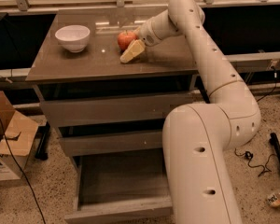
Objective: Place apple into bottom drawer
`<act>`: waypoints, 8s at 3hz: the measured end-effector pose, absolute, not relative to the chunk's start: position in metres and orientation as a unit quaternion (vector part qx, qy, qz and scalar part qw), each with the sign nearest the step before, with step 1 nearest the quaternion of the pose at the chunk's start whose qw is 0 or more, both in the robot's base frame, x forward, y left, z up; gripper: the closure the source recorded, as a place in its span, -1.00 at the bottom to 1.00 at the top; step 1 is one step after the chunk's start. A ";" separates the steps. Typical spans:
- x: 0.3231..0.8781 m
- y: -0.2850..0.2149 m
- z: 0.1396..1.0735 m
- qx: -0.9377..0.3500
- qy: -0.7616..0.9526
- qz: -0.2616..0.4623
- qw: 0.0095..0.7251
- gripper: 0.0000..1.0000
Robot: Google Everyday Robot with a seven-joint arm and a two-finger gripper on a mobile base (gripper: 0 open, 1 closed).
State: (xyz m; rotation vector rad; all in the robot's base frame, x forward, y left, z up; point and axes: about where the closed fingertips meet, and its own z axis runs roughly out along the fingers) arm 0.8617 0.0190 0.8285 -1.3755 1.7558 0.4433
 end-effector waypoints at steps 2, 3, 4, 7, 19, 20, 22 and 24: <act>0.856 0.023 0.835 -0.549 0.693 0.194 0.426 0.70; 0.852 0.027 0.843 -0.551 0.684 0.203 0.433 1.00; 0.833 0.035 0.856 -0.572 0.672 0.207 0.422 1.00; 0.684 -0.012 0.967 -0.590 0.649 0.187 0.442 1.00; 0.563 0.006 0.570 -0.384 0.796 0.327 0.334 1.00; 0.574 0.019 0.519 -0.385 0.813 0.302 0.315 1.00; 0.587 0.028 0.403 -0.340 0.839 0.315 0.284 1.00; 0.581 0.023 0.325 -0.267 0.858 0.345 0.271 1.00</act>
Offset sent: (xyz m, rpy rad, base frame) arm -0.0076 -0.0020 0.0212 0.0635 -0.0065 0.0273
